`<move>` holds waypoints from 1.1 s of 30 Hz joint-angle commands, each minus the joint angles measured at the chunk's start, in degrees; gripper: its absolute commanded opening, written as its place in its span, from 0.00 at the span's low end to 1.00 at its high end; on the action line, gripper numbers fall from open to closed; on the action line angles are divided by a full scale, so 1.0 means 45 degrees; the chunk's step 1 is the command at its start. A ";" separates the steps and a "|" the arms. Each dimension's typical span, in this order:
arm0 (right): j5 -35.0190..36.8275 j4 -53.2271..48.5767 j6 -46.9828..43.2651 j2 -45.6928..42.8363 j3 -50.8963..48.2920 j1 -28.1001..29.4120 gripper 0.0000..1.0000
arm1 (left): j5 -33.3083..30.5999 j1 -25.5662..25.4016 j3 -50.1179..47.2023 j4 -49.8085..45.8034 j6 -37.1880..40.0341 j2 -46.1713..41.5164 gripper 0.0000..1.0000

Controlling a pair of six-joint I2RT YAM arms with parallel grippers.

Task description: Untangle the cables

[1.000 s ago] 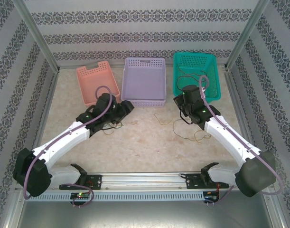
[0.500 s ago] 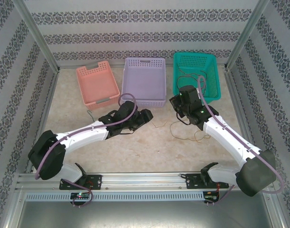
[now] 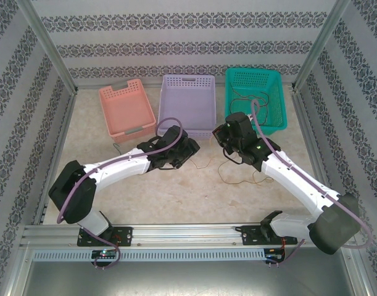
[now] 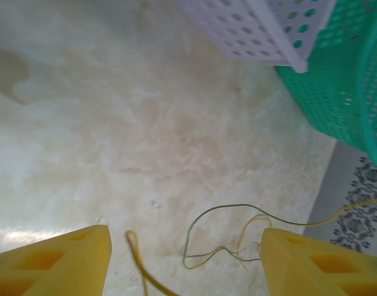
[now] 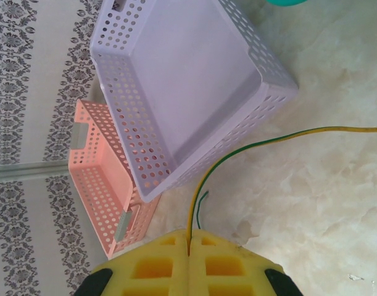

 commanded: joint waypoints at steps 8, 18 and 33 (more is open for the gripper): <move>0.0182 -0.0070 0.0287 -0.0362 -0.0055 0.0306 0.00 | -0.0047 -0.0078 0.1228 -0.2624 -0.0736 0.0618 0.42; 0.0261 -0.0032 0.0328 -0.0491 -0.0189 0.0328 0.00 | -0.0044 -0.0057 0.1464 -0.3084 -0.0619 0.0592 0.31; 0.0376 -0.0070 0.0251 -0.0563 -0.0413 0.0279 0.00 | -0.0645 0.0115 0.1717 -0.4206 0.0053 -0.0053 0.04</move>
